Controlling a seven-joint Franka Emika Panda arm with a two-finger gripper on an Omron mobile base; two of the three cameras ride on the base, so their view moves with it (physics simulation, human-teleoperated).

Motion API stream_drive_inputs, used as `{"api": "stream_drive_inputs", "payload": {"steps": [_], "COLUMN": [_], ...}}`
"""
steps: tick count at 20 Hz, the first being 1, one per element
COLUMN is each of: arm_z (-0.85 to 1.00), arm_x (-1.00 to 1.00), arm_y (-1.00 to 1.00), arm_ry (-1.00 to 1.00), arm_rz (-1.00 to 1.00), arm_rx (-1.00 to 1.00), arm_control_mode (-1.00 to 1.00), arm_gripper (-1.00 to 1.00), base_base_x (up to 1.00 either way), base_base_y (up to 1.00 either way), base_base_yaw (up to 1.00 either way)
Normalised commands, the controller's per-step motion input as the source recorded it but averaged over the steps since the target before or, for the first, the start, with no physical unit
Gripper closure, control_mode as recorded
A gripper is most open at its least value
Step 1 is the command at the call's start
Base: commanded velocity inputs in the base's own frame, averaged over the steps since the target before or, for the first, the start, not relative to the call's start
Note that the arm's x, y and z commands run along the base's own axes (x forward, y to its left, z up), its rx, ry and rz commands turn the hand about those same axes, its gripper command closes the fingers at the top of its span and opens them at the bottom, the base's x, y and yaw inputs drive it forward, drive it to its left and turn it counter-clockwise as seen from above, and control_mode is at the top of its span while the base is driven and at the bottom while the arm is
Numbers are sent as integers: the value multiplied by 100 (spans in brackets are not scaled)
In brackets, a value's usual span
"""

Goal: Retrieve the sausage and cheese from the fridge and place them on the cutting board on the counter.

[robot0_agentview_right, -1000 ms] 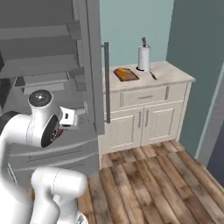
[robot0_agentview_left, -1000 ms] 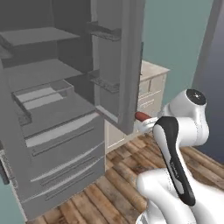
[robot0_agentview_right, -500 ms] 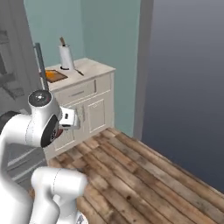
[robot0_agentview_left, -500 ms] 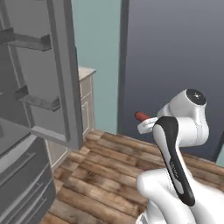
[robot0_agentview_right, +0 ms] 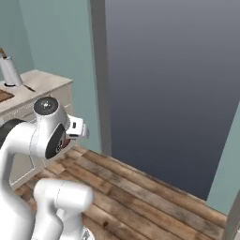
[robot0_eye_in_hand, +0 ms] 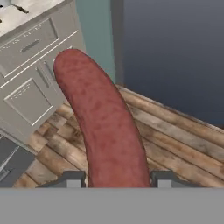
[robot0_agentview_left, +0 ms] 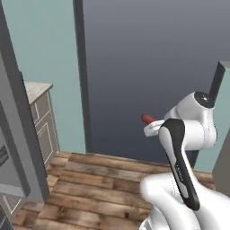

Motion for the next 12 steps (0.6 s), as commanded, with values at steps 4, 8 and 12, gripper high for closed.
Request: {"api": "stream_drive_inputs", "payload": {"steps": [4, 8, 12], "arm_z": [0, 0, 0], "arm_x": [0, 0, 0], "arm_y": [0, 0, 0], "arm_ry": [0, 0, 0], "arm_rz": [0, 0, 0], "arm_rx": [0, 0, 0], "arm_control_mode": [100, 100, 100], "arm_gripper": [100, 100, 100], "base_base_x": [100, 100, 99], "base_base_y": [0, 4, 14], "base_base_yaw": [5, 20, 38]}}
